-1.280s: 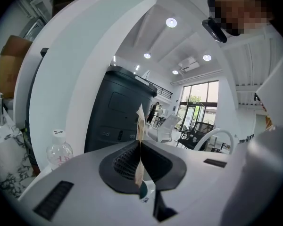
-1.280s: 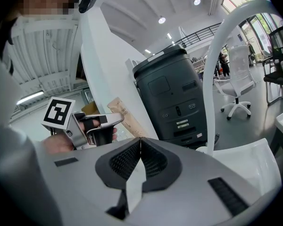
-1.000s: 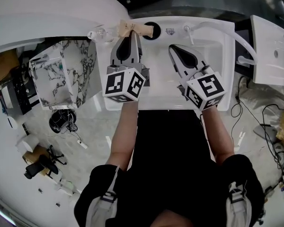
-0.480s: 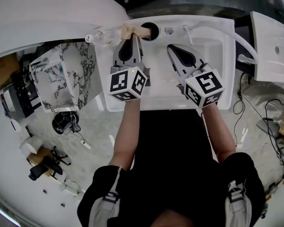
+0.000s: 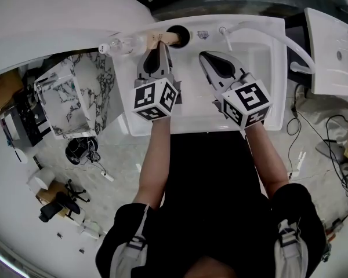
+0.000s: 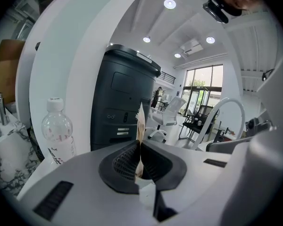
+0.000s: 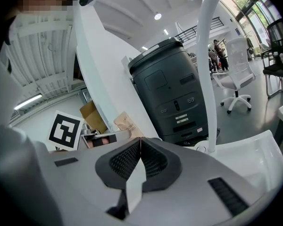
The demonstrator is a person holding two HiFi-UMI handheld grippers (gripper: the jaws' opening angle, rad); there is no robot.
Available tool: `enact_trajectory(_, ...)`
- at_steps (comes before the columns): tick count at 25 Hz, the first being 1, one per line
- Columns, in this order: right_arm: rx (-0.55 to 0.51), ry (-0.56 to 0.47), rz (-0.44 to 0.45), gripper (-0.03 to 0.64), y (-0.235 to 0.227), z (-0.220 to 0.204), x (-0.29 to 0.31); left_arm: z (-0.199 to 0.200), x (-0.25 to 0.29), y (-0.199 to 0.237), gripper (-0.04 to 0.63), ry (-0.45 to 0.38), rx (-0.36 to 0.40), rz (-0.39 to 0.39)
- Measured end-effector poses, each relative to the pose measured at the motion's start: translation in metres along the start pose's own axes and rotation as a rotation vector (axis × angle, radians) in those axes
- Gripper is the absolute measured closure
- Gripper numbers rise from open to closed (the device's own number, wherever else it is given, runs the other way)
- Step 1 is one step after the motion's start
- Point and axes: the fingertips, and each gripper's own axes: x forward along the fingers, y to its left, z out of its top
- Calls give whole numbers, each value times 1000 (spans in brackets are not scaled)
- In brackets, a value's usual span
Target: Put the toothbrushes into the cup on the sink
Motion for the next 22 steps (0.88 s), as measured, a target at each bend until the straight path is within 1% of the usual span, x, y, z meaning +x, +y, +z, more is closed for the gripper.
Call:
enact_trajectory(8, 11, 8, 5, 588, 0, -4, 3, -11, 5, 8, 577, 26, -17, 20)
enact_trajectory(14, 14, 16, 13, 586, 1, -6, 5, -22, 10, 13, 577, 61, -25, 36)
enact_trajectory(22, 13, 19, 15, 586, -1, -5, 8, -30, 16, 14, 577, 86, -24, 39)
